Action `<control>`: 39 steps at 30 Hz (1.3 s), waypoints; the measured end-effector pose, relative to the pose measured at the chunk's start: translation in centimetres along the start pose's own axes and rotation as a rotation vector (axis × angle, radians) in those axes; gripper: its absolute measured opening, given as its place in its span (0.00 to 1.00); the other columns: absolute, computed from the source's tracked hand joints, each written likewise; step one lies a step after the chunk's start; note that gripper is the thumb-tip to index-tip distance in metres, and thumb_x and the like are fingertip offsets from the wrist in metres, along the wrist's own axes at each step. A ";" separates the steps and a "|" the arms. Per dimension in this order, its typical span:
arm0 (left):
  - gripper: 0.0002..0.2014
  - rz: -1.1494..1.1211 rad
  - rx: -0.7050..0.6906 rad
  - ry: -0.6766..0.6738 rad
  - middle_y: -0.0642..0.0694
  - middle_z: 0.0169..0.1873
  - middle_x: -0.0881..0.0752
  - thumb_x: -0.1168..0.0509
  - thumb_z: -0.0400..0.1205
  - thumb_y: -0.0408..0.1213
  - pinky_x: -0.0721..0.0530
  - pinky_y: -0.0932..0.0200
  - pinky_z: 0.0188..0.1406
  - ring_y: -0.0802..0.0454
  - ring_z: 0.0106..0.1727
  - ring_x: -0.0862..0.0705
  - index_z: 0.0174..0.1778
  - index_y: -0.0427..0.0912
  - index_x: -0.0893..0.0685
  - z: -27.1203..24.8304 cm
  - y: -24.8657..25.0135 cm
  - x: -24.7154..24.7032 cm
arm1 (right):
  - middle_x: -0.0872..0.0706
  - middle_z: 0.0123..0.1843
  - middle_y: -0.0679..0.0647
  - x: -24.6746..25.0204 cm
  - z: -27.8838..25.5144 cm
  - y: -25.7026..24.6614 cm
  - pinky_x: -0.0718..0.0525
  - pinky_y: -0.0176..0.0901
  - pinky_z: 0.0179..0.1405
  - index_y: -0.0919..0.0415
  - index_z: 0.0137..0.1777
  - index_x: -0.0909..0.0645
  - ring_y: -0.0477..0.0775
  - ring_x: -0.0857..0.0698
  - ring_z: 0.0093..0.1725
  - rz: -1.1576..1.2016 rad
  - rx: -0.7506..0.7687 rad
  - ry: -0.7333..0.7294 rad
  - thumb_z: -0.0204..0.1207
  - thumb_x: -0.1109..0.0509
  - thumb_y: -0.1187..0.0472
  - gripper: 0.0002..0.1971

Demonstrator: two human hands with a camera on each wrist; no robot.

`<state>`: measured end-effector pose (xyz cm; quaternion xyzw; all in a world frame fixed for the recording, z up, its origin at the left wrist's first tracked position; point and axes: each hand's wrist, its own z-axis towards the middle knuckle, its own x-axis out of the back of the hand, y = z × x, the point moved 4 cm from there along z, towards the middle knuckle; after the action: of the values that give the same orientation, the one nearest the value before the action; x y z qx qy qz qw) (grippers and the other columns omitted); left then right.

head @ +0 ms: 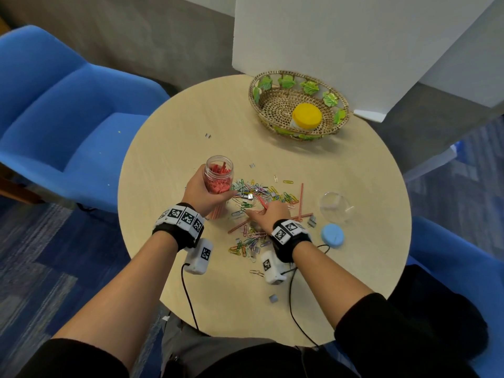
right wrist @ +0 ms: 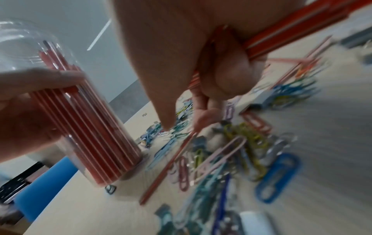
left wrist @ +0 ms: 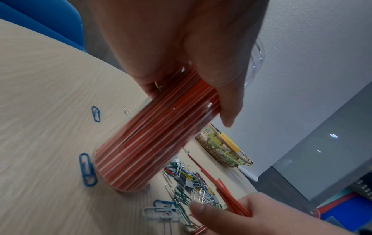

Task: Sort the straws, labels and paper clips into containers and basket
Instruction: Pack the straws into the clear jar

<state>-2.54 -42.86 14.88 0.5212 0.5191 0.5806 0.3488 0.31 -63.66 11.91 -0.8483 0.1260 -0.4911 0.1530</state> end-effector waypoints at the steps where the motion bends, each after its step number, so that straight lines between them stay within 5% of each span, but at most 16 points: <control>1: 0.36 -0.004 0.003 0.001 0.44 0.58 0.13 0.14 0.66 0.36 0.16 0.55 0.64 0.50 0.61 0.14 0.68 0.39 0.22 0.0 0.0 0.1 | 0.16 0.27 0.53 -0.5 0.3 -0.4 0.21 0.41 0.22 0.63 0.29 0.20 0.53 0.20 0.24 -0.003 -0.039 0.002 0.73 0.26 0.38 0.27; 5: 0.36 -0.029 0.027 0.015 0.44 0.59 0.13 0.15 0.66 0.33 0.17 0.60 0.63 0.51 0.61 0.14 0.68 0.39 0.22 -0.1 -0.2 0.4 | 0.19 0.29 0.57 -0.8 1.1 -0.6 0.26 0.38 0.23 0.62 0.30 0.25 0.56 0.24 0.25 0.125 -0.178 -0.030 0.75 0.24 0.51 0.19; 9: 0.35 -0.022 0.022 0.016 0.44 0.59 0.13 0.15 0.66 0.34 0.18 0.59 0.62 0.51 0.61 0.14 0.68 0.40 0.22 -0.1 -0.1 0.5 | 0.25 0.25 0.54 0.1 0.8 -0.9 0.31 0.36 0.20 0.60 0.28 0.31 0.54 0.28 0.22 0.172 -0.217 -0.070 0.75 0.25 0.53 0.22; 12: 0.36 -0.025 0.024 0.008 0.43 0.59 0.13 0.15 0.66 0.34 0.18 0.58 0.63 0.50 0.61 0.14 0.68 0.39 0.22 -0.1 -0.1 0.5 | 0.22 0.27 0.53 0.4 0.6 -1.1 0.30 0.38 0.20 0.63 0.32 0.25 0.52 0.25 0.23 0.207 -0.240 -0.098 0.79 0.30 0.52 0.19; 16: 0.36 -0.030 0.020 0.007 0.44 0.58 0.13 0.15 0.66 0.34 0.18 0.64 0.61 0.51 0.61 0.14 0.68 0.39 0.22 -0.1 -0.2 0.6 | 0.10 0.29 0.53 0.7 0.7 1.2 0.14 0.46 0.43 0.63 0.36 0.15 0.57 0.11 0.36 0.463 -0.255 -0.236 0.86 0.40 0.56 0.21; 20: 0.35 -0.015 0.019 -0.002 0.44 0.58 0.12 0.15 0.66 0.34 0.16 0.55 0.64 0.50 0.61 0.14 0.67 0.39 0.22 0.2 -0.2 0.3 | 0.18 0.32 0.54 4.2 0.8 5.6 0.22 0.43 0.28 0.62 0.42 0.20 0.53 0.21 0.29 0.524 -0.322 -0.051 0.86 0.41 0.51 0.18; 24: 0.34 0.005 0.007 -0.007 0.43 0.57 0.13 0.15 0.67 0.34 0.16 0.51 0.65 0.48 0.61 0.14 0.67 0.39 0.22 0.3 -0.2 0.0 | 0.18 0.31 0.61 7.2 1.3 9.2 0.14 0.49 0.30 0.65 0.49 0.23 0.56 0.15 0.23 0.719 -0.450 0.098 0.89 0.48 0.59 0.15; 26: 0.35 0.007 0.002 0.000 0.42 0.58 0.13 0.15 0.66 0.34 0.17 0.52 0.65 0.48 0.61 0.14 0.68 0.38 0.22 0.2 -0.3 -0.1 | 0.13 0.44 0.65 7.9 1.9 9.7 0.16 0.46 0.34 0.64 0.59 0.17 0.60 0.12 0.36 0.578 -0.458 0.123 0.86 0.50 0.68 0.18; 28: 0.35 0.007 0.001 0.000 0.42 0.59 0.14 0.15 0.66 0.34 0.17 0.56 0.65 0.48 0.62 0.15 0.68 0.38 0.22 0.2 -0.2 -0.2 | 0.13 0.60 0.65 8.2 2.6 9.5 0.15 0.47 0.49 0.65 0.64 0.15 0.65 0.13 0.53 0.344 -0.405 0.119 0.85 0.45 0.68 0.18; 33: 0.36 -0.028 0.017 -0.017 0.40 0.58 0.13 0.14 0.66 0.33 0.16 0.47 0.67 0.46 0.62 0.14 0.67 0.37 0.23 -0.2 0.0 -0.4 | 0.09 0.49 0.64 7.4 3.9 8.2 0.21 0.41 0.37 0.70 0.49 0.12 0.60 0.17 0.39 0.100 -0.343 0.142 0.76 0.26 0.57 0.14; 39: 0.35 -0.026 0.034 -0.039 0.38 0.59 0.14 0.15 0.67 0.32 0.17 0.42 0.68 0.45 0.63 0.14 0.67 0.35 0.23 -0.6 0.1 -0.8 | 0.12 0.54 0.67 8.2 4.6 6.5 0.18 0.49 0.46 0.73 0.54 0.16 0.69 0.13 0.55 -0.022 -0.284 0.166 0.86 0.37 0.52 0.20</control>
<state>-3.00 -43.75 14.80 0.5314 0.5288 0.5568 0.3576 7.94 -72.01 13.78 -0.8191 0.1969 -0.5386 0.0150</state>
